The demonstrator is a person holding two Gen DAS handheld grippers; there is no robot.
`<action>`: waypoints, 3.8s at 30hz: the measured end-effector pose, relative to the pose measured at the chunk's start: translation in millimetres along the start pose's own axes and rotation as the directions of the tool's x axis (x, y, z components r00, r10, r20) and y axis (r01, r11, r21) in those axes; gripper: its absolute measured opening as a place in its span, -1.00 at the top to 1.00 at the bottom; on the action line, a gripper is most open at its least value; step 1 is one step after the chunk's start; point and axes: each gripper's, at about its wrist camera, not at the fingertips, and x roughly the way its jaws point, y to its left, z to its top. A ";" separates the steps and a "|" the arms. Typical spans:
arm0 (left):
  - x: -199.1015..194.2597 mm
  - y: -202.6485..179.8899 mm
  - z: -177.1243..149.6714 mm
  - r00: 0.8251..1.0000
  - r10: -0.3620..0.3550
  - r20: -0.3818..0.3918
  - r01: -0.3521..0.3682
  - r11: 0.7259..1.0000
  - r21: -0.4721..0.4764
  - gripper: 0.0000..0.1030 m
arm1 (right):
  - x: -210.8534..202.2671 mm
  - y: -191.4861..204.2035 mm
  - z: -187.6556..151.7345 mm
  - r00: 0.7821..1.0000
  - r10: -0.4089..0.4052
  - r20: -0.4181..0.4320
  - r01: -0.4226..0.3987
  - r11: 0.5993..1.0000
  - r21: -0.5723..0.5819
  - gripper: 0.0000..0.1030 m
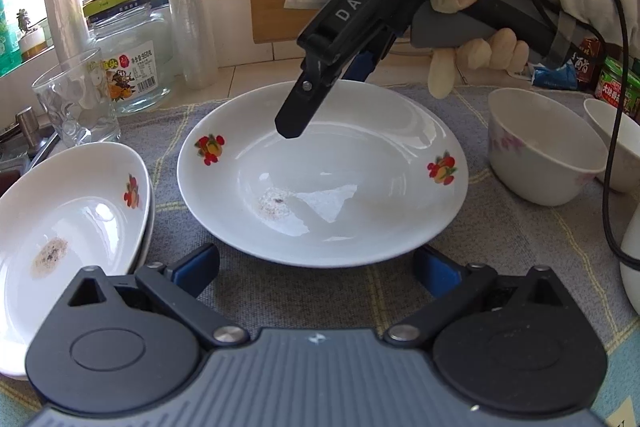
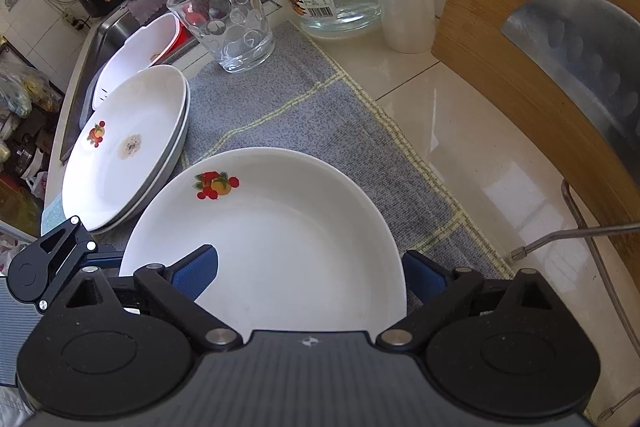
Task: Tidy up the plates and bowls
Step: 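Move the right tool to a third fruit-print plate and grasp its rim, then lift the fruit-print plate with the right tool and carry it toward the stack, then lower the plate onto the stacked plates and open the right tool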
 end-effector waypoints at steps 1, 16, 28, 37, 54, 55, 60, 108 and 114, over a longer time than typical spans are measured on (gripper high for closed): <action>-0.1 -0.3 0.4 1.000 0.000 0.001 0.000 1.000 0.002 -0.99 | -0.4 0.0 0.8 1.000 0.005 -0.002 -0.005 1.000 -0.001 -0.86; 1.4 -1.0 2.9 1.000 -0.007 0.019 0.007 1.000 0.013 -0.98 | -1.3 0.1 1.8 1.000 0.009 -0.020 -0.009 1.000 -0.009 -0.79; -2.5 0.2 5.9 1.000 -0.022 -0.010 0.023 0.999 0.040 -0.96 | -6.4 2.6 -2.3 1.000 0.013 -0.025 -0.013 1.000 0.012 -0.79; -22.4 5.1 10.7 0.999 -0.052 -0.003 0.052 0.997 0.055 -0.95 | -22.2 17.8 -4.8 1.000 -0.005 -0.011 0.005 1.000 0.016 -0.79; -64.2 39.5 10.7 0.995 -0.098 0.030 0.095 0.992 0.086 -0.95 | -34.1 67.5 8.3 0.998 -0.051 0.032 0.050 0.998 0.031 -0.78; -67.5 43.3 9.5 0.995 -0.096 0.030 0.093 0.992 0.084 -0.95 | -32.5 71.7 11.0 0.998 -0.051 0.033 0.050 0.998 0.027 -0.78; -81.6 60.3 3.3 0.996 -0.078 0.042 0.075 0.995 0.073 -0.95 | -22.7 91.5 25.8 0.999 -0.043 0.032 0.043 0.999 0.004 -0.78; -119.5 160.6 -33.3 0.998 0.063 -0.006 -0.063 0.994 -0.092 -0.95 | 87.9 170.0 107.9 0.996 0.045 -0.076 -0.053 0.993 -0.108 -0.78; -114.6 161.8 -32.7 0.999 0.042 -0.015 -0.044 0.995 -0.094 -0.95 | 82.9 165.5 104.2 0.997 0.029 -0.071 -0.036 0.995 -0.095 -0.78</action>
